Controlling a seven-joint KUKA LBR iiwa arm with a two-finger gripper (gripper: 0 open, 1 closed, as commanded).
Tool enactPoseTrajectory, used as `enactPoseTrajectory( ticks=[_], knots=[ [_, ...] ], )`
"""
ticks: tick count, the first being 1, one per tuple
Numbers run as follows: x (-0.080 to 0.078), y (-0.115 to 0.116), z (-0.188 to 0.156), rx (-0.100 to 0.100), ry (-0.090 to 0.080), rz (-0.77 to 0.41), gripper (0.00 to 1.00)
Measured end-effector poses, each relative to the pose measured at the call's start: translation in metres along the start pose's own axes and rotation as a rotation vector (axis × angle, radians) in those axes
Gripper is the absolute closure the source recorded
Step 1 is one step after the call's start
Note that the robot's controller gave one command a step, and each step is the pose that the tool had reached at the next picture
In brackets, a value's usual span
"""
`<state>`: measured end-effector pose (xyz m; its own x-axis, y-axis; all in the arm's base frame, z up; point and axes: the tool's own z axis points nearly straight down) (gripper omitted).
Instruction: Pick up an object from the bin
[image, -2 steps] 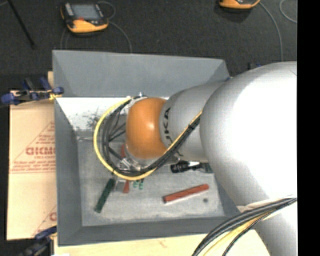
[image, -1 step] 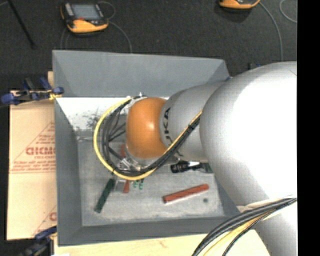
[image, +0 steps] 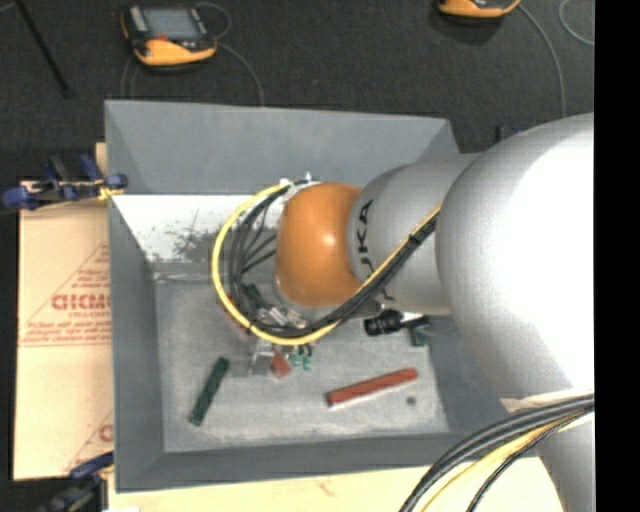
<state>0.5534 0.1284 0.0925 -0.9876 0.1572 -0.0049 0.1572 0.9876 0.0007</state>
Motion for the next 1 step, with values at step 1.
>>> enactPoseTrajectory(
  ticks=[1],
  knots=[
    [0.0051,0.0020,-0.1049,-0.003,-0.002,0.035,0.00]
  ],
)
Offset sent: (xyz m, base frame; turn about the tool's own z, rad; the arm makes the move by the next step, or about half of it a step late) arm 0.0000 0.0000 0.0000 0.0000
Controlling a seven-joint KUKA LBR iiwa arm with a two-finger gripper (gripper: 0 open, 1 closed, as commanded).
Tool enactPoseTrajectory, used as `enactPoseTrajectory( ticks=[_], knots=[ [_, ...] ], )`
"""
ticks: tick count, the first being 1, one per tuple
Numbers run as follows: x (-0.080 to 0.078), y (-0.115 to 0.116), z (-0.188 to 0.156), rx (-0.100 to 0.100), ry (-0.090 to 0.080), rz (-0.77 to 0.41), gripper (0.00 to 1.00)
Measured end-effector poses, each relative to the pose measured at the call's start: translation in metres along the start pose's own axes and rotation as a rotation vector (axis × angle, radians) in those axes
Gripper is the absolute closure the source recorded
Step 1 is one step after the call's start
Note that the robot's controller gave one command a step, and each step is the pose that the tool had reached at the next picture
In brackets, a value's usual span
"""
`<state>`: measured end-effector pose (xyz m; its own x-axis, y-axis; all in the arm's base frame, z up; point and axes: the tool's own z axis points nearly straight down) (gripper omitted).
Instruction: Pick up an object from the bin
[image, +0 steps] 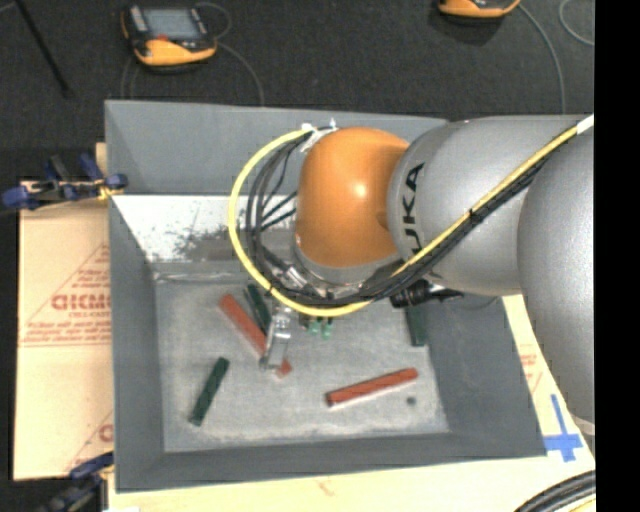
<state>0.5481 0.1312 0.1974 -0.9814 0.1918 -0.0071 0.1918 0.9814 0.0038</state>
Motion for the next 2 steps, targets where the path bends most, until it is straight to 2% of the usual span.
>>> enactPoseTrajectory(
  ticks=[1,2],
  knots=[
    [0.001,-0.001,0.002,0.002,0.004,0.000,0.00],
    [-0.015,0.005,0.039,0.000,-0.005,-0.043,0.00]
  ],
)
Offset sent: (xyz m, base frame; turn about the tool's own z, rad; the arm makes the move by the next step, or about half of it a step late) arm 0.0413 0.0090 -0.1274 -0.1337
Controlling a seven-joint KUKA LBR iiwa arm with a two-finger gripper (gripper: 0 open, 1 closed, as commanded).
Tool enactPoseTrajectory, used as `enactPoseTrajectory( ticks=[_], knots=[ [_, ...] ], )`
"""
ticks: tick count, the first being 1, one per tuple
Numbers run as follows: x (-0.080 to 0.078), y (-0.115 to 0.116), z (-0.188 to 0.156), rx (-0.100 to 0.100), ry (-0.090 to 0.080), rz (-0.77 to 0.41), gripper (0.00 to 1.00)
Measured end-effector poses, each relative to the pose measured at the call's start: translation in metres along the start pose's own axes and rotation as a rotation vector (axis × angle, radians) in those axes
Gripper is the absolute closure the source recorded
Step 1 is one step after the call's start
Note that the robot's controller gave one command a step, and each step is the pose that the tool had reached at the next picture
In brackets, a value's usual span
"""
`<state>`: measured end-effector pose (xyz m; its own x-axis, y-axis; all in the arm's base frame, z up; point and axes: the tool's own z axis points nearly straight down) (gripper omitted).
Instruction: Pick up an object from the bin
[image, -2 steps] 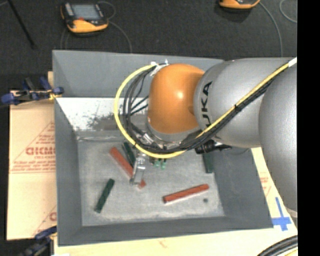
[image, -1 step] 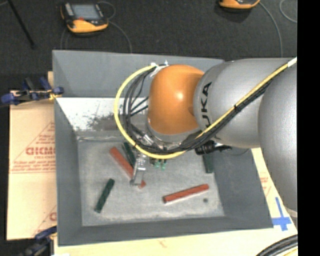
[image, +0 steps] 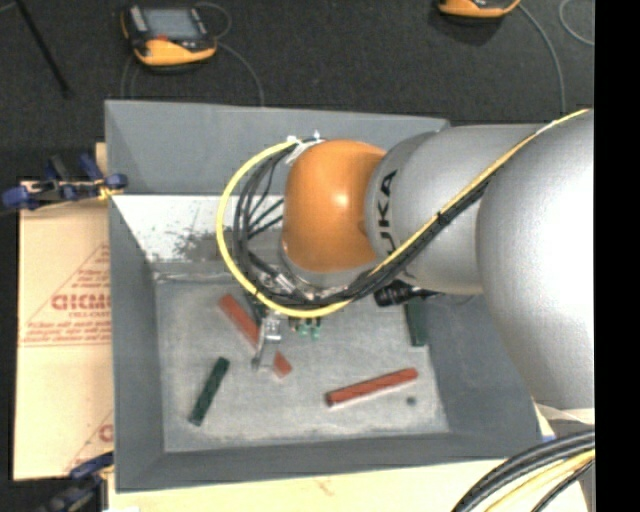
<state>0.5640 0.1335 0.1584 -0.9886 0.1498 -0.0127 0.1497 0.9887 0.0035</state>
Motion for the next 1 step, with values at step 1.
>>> enactPoseTrajectory(
  ticks=[1],
  knots=[
    [0.0113,-0.0054,0.0639,0.003,0.006,-0.016,0.00]
  ],
)
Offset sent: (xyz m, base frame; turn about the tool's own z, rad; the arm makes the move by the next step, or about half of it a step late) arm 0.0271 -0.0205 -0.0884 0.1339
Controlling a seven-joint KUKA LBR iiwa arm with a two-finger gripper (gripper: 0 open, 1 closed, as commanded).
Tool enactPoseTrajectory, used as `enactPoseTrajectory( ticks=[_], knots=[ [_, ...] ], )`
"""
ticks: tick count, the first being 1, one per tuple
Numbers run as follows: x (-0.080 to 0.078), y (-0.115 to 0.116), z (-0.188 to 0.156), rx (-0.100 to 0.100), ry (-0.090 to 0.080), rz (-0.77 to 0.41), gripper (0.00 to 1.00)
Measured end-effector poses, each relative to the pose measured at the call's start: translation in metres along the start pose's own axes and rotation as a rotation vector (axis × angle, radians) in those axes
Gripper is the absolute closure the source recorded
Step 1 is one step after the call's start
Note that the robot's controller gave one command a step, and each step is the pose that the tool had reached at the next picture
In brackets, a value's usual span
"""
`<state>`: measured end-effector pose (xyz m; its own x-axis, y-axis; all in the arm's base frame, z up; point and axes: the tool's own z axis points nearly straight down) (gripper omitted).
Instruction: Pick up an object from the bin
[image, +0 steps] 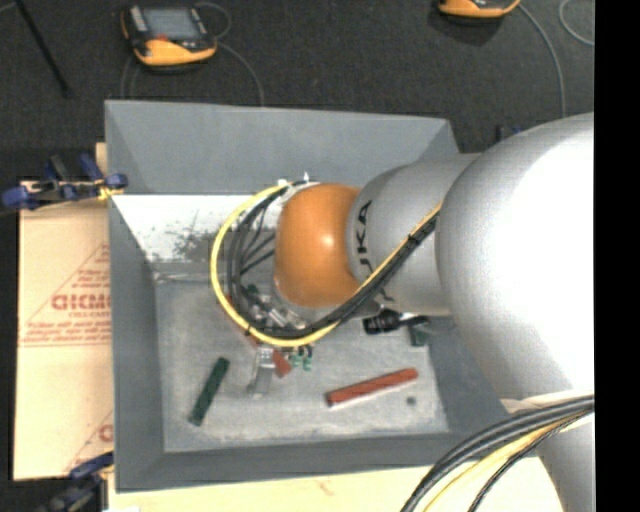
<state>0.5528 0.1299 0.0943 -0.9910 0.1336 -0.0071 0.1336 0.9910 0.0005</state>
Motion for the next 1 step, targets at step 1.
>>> enactPoseTrajectory(
  ticks=[1],
  knots=[
    [-0.0433,-0.0105,0.0208,-0.005,-0.002,0.148,1.00]
  ],
)
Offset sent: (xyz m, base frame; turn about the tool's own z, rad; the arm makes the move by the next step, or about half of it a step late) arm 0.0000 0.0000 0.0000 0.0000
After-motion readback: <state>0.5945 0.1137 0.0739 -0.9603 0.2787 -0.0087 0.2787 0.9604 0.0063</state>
